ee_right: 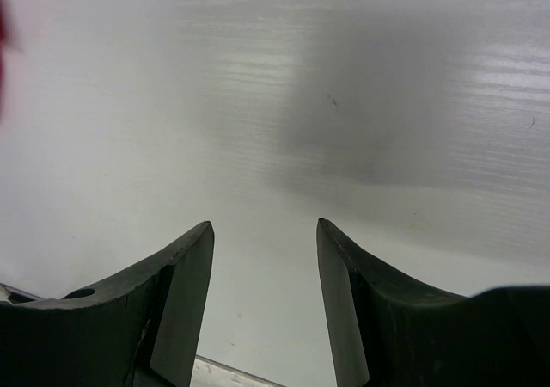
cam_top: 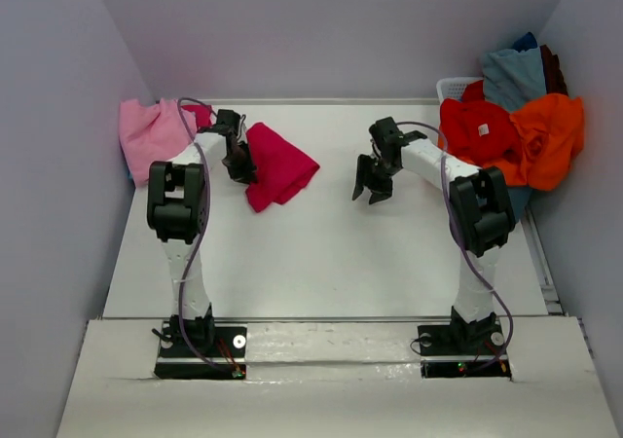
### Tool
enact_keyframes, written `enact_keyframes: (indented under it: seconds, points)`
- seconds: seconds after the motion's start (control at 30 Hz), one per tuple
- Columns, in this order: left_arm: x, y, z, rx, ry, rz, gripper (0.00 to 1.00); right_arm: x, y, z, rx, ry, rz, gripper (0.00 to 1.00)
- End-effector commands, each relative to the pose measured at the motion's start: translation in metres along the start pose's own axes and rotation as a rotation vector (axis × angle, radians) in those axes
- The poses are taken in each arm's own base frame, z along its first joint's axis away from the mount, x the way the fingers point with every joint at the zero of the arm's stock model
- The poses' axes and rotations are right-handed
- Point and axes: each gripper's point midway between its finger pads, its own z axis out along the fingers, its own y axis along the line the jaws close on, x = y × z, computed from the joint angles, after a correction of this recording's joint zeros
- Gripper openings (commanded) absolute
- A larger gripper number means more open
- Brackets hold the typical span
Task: Fold and stack the t-shirts
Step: Fold the tshirt, then neatly place the folded tshirt to the corner
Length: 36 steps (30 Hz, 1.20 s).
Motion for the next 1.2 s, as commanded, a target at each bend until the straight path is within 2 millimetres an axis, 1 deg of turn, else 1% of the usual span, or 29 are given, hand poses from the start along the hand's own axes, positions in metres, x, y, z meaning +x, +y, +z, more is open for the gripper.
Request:
enact_keyframes:
  seconds: [0.0, 0.03, 0.1, 0.17, 0.2, 0.27, 0.3, 0.33, 0.37, 0.4, 0.43, 0.47, 0.53, 0.67, 0.77, 0.8, 0.9, 0.97, 1.03, 1.13, 1.17]
  points:
    - [0.069, -0.023, 0.015, 0.037, 0.180, 0.061, 0.06, -0.023, 0.028, -0.022, -0.068, -0.076, -0.024, 0.57]
    - [0.078, -0.024, 0.016, 0.038, 0.198, 0.063, 0.06, -0.024, 0.028, -0.021, -0.068, -0.076, -0.024, 0.57]
    - [0.095, -0.036, 0.018, 0.061, 0.226, 0.087, 0.06, -0.029, 0.033, -0.023, -0.084, -0.084, -0.028, 0.57]
    - [0.107, -0.044, 0.018, 0.069, 0.245, 0.110, 0.06, -0.032, 0.036, -0.023, -0.087, -0.087, -0.031, 0.57]
    - [0.120, -0.052, 0.019, 0.079, 0.266, 0.135, 0.06, -0.034, 0.037, -0.024, -0.088, -0.088, -0.031, 0.57]
    - [0.131, -0.062, 0.017, 0.102, 0.282, 0.148, 0.06, -0.042, 0.041, -0.026, -0.093, -0.104, -0.043, 0.57]
    - [0.137, -0.065, 0.017, 0.110, 0.291, 0.156, 0.06, -0.044, 0.042, -0.027, -0.093, -0.108, -0.046, 0.57]
    - [0.149, -0.069, 0.017, 0.114, 0.312, 0.169, 0.06, -0.050, 0.047, -0.030, -0.101, -0.122, -0.052, 0.57]
    - [0.154, -0.070, 0.017, 0.115, 0.320, 0.173, 0.06, -0.053, 0.048, -0.030, -0.101, -0.126, -0.056, 0.57]
    - [0.163, -0.073, 0.015, 0.127, 0.335, 0.178, 0.06, -0.053, 0.046, -0.026, -0.092, -0.113, -0.056, 0.57]
    - [0.164, -0.074, 0.014, 0.135, 0.338, 0.172, 0.06, -0.059, 0.051, -0.029, -0.098, -0.127, -0.062, 0.57]
    - [0.171, -0.076, 0.013, 0.142, 0.350, 0.178, 0.06, -0.057, 0.049, -0.026, -0.094, -0.113, -0.058, 0.57]
    - [0.179, -0.080, 0.011, 0.161, 0.365, 0.181, 0.06, -0.061, 0.054, -0.024, -0.107, -0.112, -0.058, 0.57]
    - [0.184, -0.081, 0.008, 0.167, 0.370, 0.191, 0.06, -0.062, 0.056, -0.020, -0.121, -0.104, -0.053, 0.57]
    - [0.181, -0.086, 0.005, 0.180, 0.366, 0.191, 0.06, -0.053, 0.053, -0.012, -0.129, -0.069, -0.046, 0.57]
    - [0.179, -0.090, 0.003, 0.195, 0.364, 0.191, 0.05, -0.048, 0.051, -0.007, -0.129, -0.052, -0.042, 0.57]
    - [0.173, -0.096, -0.001, 0.208, 0.349, 0.192, 0.06, -0.043, 0.048, -0.003, -0.130, -0.041, -0.045, 0.57]
    - [0.172, -0.095, -0.001, 0.203, 0.349, 0.193, 0.06, -0.040, 0.042, 0.003, -0.114, -0.029, -0.060, 0.57]
    - [0.174, -0.091, 0.001, 0.186, 0.354, 0.194, 0.06, -0.040, 0.032, 0.008, -0.073, -0.037, -0.092, 0.58]
    - [0.179, -0.086, 0.005, 0.171, 0.371, 0.187, 0.06, -0.040, 0.027, 0.017, -0.067, -0.034, -0.118, 0.64]
    - [0.178, -0.083, 0.004, 0.167, 0.372, 0.178, 0.06, -0.041, 0.026, 0.020, -0.061, -0.037, -0.113, 0.65]
